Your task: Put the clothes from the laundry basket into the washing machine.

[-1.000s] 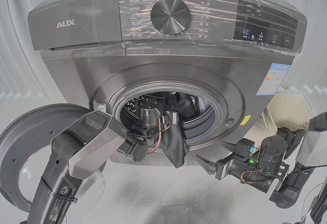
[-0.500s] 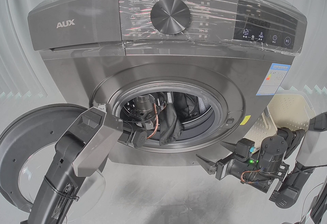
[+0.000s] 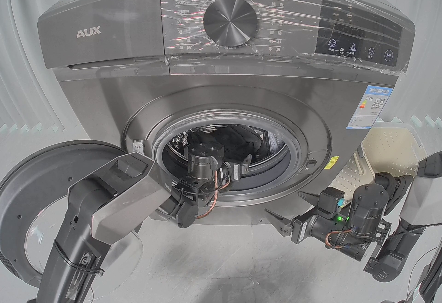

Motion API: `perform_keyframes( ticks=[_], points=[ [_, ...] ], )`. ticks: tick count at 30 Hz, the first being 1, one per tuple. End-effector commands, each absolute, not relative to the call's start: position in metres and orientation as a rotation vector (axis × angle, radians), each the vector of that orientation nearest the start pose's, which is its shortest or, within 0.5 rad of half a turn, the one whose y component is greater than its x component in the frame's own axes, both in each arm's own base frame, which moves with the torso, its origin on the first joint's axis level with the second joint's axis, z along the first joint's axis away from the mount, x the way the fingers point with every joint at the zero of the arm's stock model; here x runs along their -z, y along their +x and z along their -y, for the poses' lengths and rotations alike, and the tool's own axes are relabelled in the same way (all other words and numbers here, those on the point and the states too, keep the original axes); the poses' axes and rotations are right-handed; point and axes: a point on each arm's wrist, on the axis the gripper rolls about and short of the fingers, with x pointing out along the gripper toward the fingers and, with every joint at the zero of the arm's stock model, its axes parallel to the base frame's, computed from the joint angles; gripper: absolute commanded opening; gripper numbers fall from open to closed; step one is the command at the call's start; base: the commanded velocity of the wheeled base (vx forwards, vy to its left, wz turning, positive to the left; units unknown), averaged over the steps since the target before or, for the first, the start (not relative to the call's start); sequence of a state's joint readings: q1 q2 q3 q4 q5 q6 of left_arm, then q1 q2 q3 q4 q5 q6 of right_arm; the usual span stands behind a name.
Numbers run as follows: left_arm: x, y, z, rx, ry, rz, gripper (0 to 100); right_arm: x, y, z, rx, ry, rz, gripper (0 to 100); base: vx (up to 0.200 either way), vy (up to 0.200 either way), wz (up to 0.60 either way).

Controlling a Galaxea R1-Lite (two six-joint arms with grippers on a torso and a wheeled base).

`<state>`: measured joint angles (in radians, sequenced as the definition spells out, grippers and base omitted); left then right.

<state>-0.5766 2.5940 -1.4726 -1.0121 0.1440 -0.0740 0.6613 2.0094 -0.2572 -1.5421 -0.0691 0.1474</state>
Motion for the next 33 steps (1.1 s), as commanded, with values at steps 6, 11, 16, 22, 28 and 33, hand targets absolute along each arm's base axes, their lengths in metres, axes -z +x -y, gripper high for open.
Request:
perform_keyframes(
  ticks=[6,11,16,22,28,33],
  points=[
    [0.001,0.411,0.273,0.455,0.004,-0.183,100,-0.064,0.214,-0.165,-0.575,0.066,-0.244,100,0.000,0.000,0.00],
    [0.005,0.415,0.270,0.447,0.016,-0.182,100,-0.064,0.214,-0.165,-0.575,0.066,-0.244,100,0.000,0.000,0.00],
    [0.009,0.417,0.269,0.443,0.022,-0.174,0,-0.064,0.213,-0.167,-0.581,0.065,-0.244,100,0.000,0.000,0.00],
    [0.009,0.421,0.273,0.446,0.016,-0.147,0,-0.065,0.213,-0.167,-0.584,0.067,-0.243,100,0.000,0.000,0.00],
    [-0.016,0.437,0.275,0.411,-0.031,-0.052,0,-0.065,0.213,-0.167,-0.585,0.070,-0.244,100,0.000,0.000,0.00],
    [-0.034,0.461,0.268,0.339,-0.078,0.053,0,-0.065,0.212,-0.169,-0.592,0.070,-0.241,100,0.000,0.000,0.00]
  ],
)
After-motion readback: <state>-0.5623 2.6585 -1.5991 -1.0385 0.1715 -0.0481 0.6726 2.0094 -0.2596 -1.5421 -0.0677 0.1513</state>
